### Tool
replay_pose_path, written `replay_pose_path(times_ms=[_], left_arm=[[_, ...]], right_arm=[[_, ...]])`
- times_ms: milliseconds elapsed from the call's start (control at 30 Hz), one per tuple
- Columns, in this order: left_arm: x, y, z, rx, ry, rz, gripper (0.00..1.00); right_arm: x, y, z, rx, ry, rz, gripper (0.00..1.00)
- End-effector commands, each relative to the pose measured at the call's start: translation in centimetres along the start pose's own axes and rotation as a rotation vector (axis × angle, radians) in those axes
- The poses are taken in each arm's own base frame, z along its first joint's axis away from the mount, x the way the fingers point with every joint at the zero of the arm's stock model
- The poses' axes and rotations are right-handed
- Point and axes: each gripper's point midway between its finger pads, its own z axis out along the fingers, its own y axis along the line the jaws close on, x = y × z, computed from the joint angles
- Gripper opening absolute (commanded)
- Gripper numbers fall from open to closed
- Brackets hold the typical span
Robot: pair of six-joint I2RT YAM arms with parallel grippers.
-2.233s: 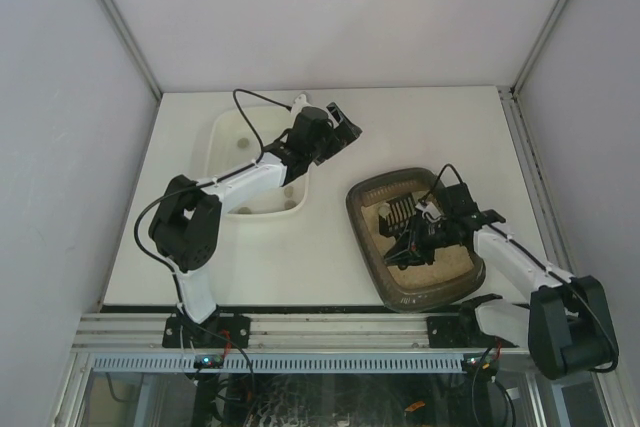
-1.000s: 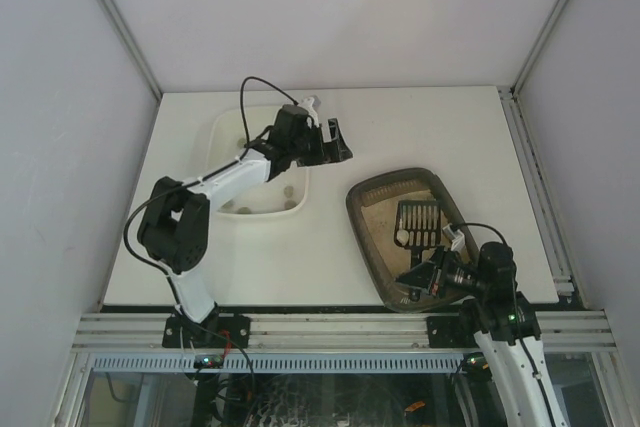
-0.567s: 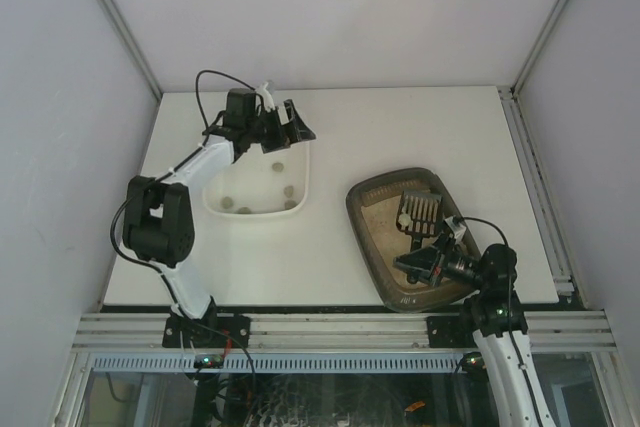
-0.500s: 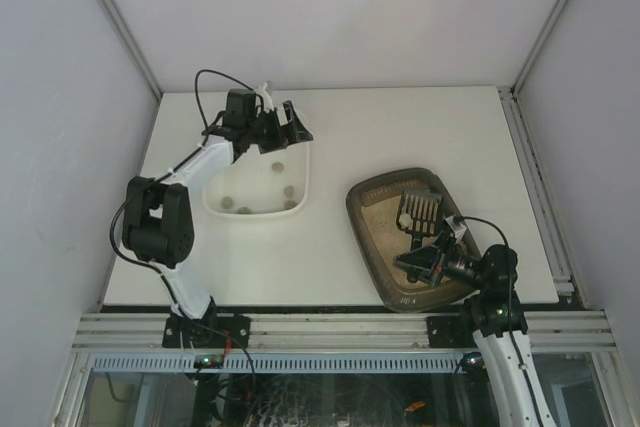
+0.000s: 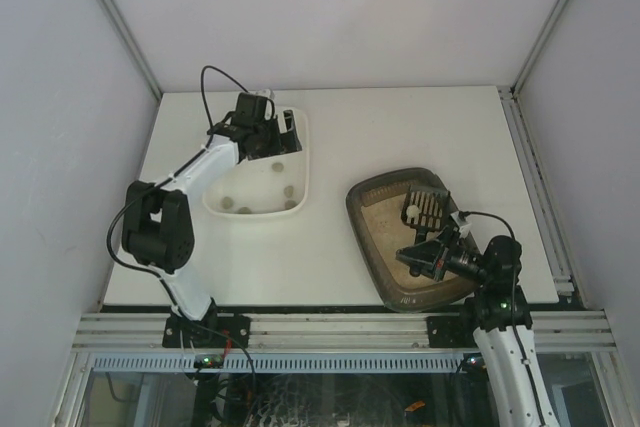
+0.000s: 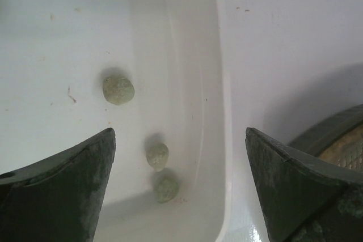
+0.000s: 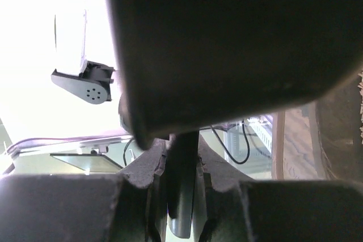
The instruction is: Clean the litter box
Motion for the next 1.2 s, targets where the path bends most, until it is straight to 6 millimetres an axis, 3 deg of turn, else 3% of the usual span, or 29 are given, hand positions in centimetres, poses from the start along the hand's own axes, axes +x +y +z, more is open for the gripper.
replay_pose_path(times_ms=[0,133,233,333,433,533,700,800,900,1133,1167], left_arm=[[-4.8,-1.8,-4.5,-0.011,-0.173,0.089,1.00],[-5.3,-0.9,-5.5,-0.062,-0.154,0.121,1.00],[-5.3,-0.8,-5.7,-0.060,-0.140,0.145,1.00],[-5.6,-0.5,-6.0,-0.079,-0.169,0.147,1.00],[-5.8,-0.1,-5.9,-0.106,-0.170,0.147,1.00],[-6.0,0.3,-5.8,-0.125,-0.170,0.150,1.00],[-7.6,1.0,-6.8,-0.105,-0.167,0.151,1.00],[-10.2,2.4,-8.7,-0.091,-0.200,0.163,1.00],[-11.8,4.2,-10.2,-0.144,-0.190,0.211,1.00],[-13.4,8.3,-12.7,-0.146,-0.197,0.145,1.00],[-13.5,9.2,-12.8,-0.151,-0.193,0.123,1.00]], right_arm=[[0.5,1.7,-0.6,-0.050,0.018,-0.069,0.00],[-1.1,1.0,-0.9,-0.004,-0.054,-0.060,0.00],[-0.2,2.4,-0.8,-0.040,-0.011,-0.092,0.00],[-0.9,1.2,-1.0,0.021,-0.048,-0.083,0.00],[0.4,1.8,-0.7,0.008,0.016,-0.103,0.00],[-0.1,1.2,-0.6,0.033,-0.001,-0.089,0.00],[0.3,2.6,1.3,0.057,0.060,-0.171,0.00],[-1.4,3.2,3.3,0.157,0.086,-0.227,0.00],[-3.1,5.3,6.4,0.229,0.115,-0.293,0.00],[-4.4,9.5,17.3,0.439,0.266,-0.496,0.00],[-4.5,8.2,18.7,0.488,0.298,-0.509,0.00]])
